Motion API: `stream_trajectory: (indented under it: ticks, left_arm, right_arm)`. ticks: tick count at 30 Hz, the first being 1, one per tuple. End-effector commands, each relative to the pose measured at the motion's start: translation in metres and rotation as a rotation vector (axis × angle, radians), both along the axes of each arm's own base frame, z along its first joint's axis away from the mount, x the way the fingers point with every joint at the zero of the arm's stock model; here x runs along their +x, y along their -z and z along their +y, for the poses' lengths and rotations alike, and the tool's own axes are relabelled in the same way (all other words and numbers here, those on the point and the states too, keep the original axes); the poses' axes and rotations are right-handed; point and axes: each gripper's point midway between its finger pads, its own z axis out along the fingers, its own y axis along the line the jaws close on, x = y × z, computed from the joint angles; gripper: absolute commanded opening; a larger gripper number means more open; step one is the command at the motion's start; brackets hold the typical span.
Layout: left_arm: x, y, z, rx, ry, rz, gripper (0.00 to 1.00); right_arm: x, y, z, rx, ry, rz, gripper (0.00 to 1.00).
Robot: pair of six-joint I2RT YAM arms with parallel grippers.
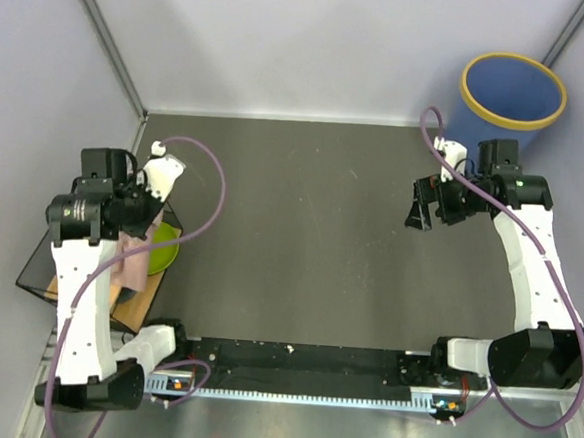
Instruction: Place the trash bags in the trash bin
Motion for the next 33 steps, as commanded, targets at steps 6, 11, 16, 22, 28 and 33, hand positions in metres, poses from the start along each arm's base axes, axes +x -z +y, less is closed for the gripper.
stream_trajectory:
  ticks: [6,11,16,22,28,33]
  left_arm:
    - [-0.013,-0.034,-0.105,-0.449,0.367,-0.030,0.00]
    - [0.032,-0.026,-0.157,-0.570,0.422,-0.046,0.00]
    - [0.105,-0.019,-0.218,-0.535,0.455,-0.096,0.00]
    - [0.114,0.071,-0.308,-0.351,0.634,0.155,0.04]
    - [0.042,0.115,-0.329,-0.378,0.876,0.423,0.98]
    - [0.059,0.106,-0.292,-0.373,0.828,0.298,0.98]
  right_arm:
    - [0.015,-0.007,0.004,0.039,0.001,-0.007,0.99]
    - [0.016,0.004,0.008,0.061,-0.002,0.029,0.99]
    - [0.022,0.010,0.013,0.096,0.006,0.067,0.99]
    - [0.037,0.012,0.013,0.099,0.033,0.089,0.99]
    - [0.044,0.029,0.003,0.063,0.059,0.135,0.99]
    - [0.041,0.046,0.014,0.118,0.023,0.204,0.99]
